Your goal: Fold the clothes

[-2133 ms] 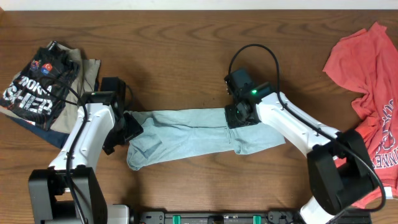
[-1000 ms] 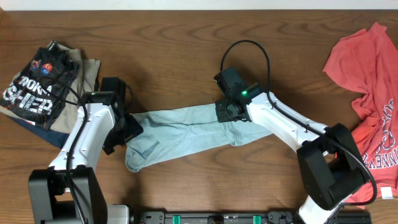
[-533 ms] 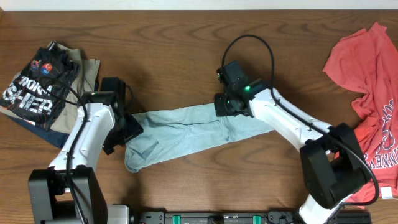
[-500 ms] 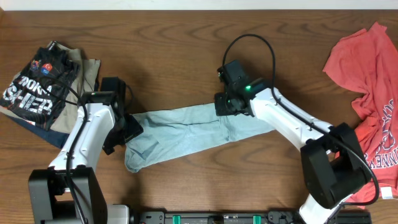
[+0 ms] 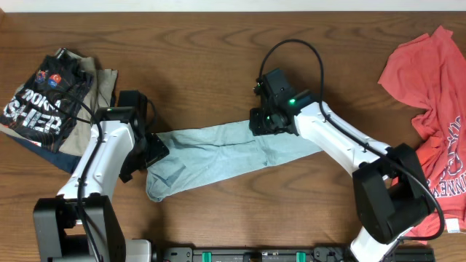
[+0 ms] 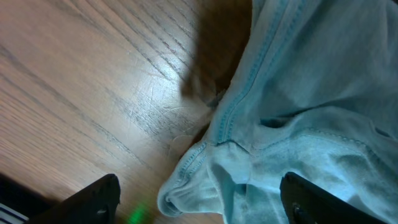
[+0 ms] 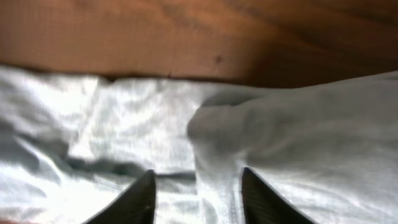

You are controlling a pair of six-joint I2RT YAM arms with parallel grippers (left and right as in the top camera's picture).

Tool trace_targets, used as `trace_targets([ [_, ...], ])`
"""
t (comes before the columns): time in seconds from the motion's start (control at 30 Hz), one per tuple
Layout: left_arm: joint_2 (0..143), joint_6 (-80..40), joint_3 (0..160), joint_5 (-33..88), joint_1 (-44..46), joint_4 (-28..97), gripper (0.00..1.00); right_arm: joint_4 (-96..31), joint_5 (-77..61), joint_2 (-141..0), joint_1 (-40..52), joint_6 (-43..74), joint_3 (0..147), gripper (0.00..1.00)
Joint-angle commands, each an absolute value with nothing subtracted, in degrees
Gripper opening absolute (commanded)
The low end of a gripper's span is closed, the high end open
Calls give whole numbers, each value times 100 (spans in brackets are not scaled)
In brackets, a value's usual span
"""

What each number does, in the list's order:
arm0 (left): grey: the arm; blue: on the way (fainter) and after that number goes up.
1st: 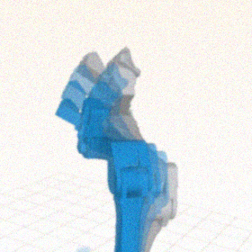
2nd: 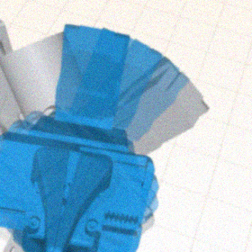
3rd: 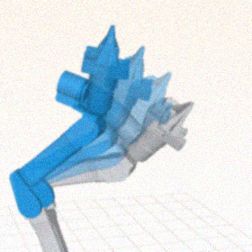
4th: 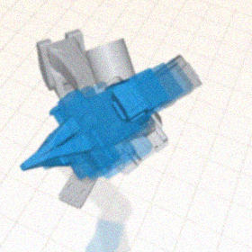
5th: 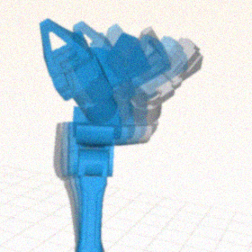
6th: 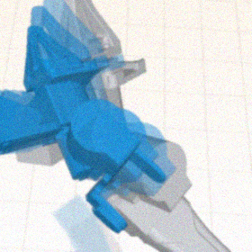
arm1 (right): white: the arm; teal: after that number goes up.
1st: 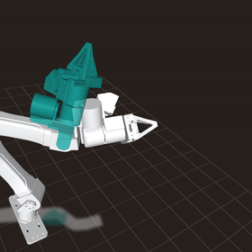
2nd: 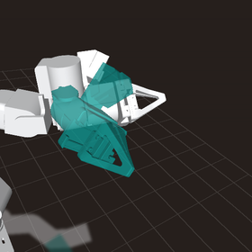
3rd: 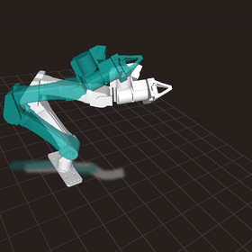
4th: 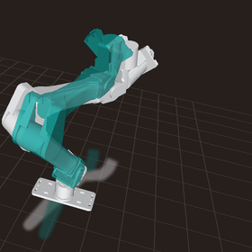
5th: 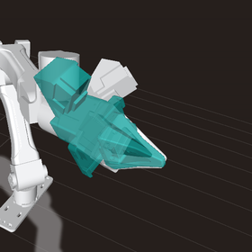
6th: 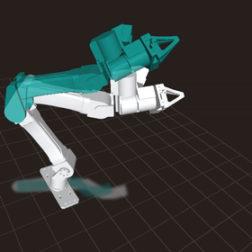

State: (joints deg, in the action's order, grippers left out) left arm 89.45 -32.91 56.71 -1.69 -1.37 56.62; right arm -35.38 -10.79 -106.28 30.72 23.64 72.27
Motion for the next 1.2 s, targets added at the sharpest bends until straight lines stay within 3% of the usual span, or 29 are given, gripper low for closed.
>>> trace_targets([
  [0.0, 8868, -3164, 5631, -242, -161, 5695, 86, -3688, -1041, -10606, 3144, 2134, 7323, 46],
  [0.37, 8877, -2506, 5616, -548, -161, 5531, 98, -4746, -451, -10156, 2427, 2112, 7338, 48],
  [0.5, 9006, -1968, 5520, 207, -161, 5299, 98, -4858, -451, -10145, 2333, 2112, 7338, 48],
  [0.83, 9773, -1951, 5448, 272, -158, 5166, 98, -5212, -226, -10145, 2318, 2049, 7338, 48],
  [1.0, 10084, -1684, 5441, 972, -154, 5002, 91, -5446, 161, -10145, 2246, 2049, 7338, 48],
  [1.17, 10250, -1649, 5376, 996, -154, 4932, 77, -5625, 384, -10145, 2064, 2047, 7338, 47],
])
